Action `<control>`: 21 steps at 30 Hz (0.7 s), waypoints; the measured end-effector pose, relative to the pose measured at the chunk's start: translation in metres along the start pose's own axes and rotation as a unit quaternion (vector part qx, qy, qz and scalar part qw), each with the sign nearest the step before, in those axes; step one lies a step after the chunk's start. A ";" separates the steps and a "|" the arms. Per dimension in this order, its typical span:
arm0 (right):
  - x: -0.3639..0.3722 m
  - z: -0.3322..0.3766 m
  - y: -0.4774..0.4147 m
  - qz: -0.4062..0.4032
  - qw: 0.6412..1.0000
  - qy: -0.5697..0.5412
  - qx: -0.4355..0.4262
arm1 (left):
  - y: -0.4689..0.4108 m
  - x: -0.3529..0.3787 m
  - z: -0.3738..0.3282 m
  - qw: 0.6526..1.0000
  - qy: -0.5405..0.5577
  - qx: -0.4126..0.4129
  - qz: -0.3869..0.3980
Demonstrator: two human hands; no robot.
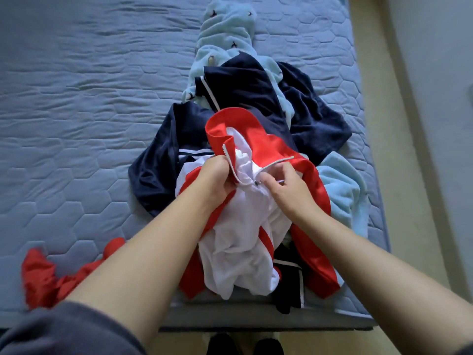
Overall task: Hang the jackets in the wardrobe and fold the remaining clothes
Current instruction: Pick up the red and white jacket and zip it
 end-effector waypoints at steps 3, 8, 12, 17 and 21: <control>-0.012 0.041 0.002 0.001 0.960 -0.208 0.186 | 0.043 0.006 -0.027 0.991 0.042 -0.001 0.129; -0.034 0.098 0.031 0.078 0.905 -0.254 0.333 | 0.104 0.007 -0.063 0.972 0.002 -0.003 0.236; -0.061 0.151 0.082 0.021 0.874 -0.393 0.285 | 0.176 -0.003 -0.098 0.956 -0.076 0.050 0.280; -0.093 0.212 0.151 0.057 0.852 -0.481 0.198 | 0.255 -0.008 -0.109 0.987 -0.081 0.139 0.003; -0.119 0.254 0.201 0.124 0.807 -0.542 0.200 | 0.328 0.002 -0.115 0.980 0.091 0.161 -0.073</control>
Point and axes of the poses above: each hand's wrist, its own y-axis away from the middle knuckle, its own x-axis out of the palm, z = x × y, the point moved 1 cm from there along -y, towards the middle knuckle, and after that the axes turned 3 degrees about -z, right-handed, at the moved point
